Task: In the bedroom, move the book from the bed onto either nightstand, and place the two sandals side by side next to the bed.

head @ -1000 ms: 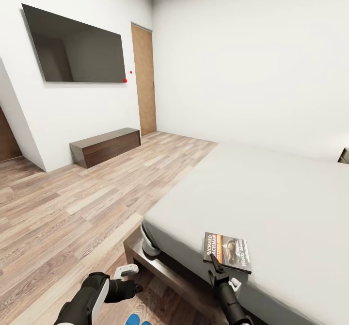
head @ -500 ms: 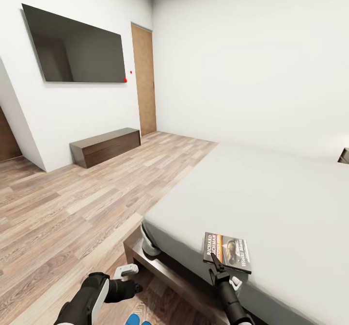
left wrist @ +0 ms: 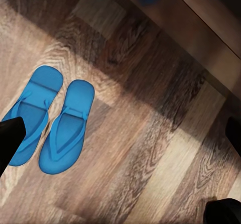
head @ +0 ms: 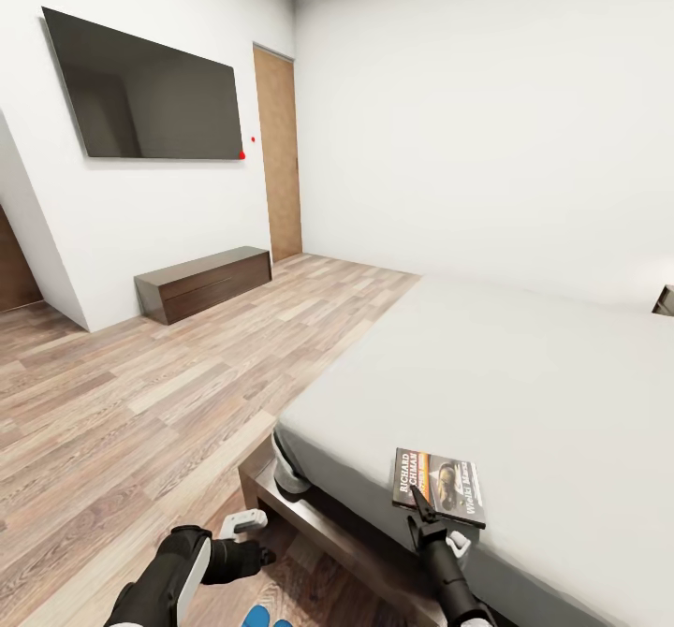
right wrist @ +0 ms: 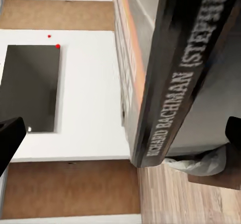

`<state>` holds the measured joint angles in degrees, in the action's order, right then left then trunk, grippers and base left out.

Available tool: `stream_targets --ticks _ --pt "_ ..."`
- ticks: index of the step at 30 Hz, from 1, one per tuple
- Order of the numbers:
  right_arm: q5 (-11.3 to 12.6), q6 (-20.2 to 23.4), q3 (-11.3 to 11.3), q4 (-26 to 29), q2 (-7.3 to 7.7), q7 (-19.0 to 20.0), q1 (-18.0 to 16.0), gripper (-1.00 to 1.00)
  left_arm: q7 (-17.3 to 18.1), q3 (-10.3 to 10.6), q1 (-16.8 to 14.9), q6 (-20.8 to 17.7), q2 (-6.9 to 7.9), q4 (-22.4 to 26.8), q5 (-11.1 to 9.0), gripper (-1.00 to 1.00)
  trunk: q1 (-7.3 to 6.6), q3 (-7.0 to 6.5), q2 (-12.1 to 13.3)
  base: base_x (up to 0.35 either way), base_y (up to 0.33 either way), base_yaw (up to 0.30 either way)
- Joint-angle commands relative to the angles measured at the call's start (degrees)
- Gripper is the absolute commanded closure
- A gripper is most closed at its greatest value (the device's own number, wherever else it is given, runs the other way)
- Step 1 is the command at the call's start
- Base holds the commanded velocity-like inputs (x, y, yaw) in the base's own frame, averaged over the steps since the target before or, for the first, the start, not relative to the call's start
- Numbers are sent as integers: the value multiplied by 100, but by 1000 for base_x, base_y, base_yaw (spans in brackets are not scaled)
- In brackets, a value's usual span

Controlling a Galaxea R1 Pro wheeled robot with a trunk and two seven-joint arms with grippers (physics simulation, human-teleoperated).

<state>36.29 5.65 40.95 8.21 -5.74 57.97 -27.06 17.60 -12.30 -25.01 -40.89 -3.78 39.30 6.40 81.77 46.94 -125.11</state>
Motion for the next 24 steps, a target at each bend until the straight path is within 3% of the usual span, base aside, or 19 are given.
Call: stream_targets --ticks 1,8,22,23,24 --pt "82 59 -17 60 2 12 -1 -100 50 -40 -4 -24 -9 8 61 -100 -1 6 -2 0 0 0" --pt "712 58 -17 199 11 11 -1 -100 50 -44 -4 -24 -9 -32 62 -100 -1 6 -2 0 0 0" --pt "808 59 -17 208 19 12 -1 -100 50 -44 -4 -24 0 -105 71 -100 -1 6 -2 0 0 0" --pt "809 59 -17 206 20 9 -1 100 50 -44 -5 -24 0 -106 70 -100 -1 6 -2 0 0 0" --pt "809 59 -17 207 20 9 -2 100 50 -44 -5 -24 0 -106 69 -100 -1 6 -2 0 0 0"
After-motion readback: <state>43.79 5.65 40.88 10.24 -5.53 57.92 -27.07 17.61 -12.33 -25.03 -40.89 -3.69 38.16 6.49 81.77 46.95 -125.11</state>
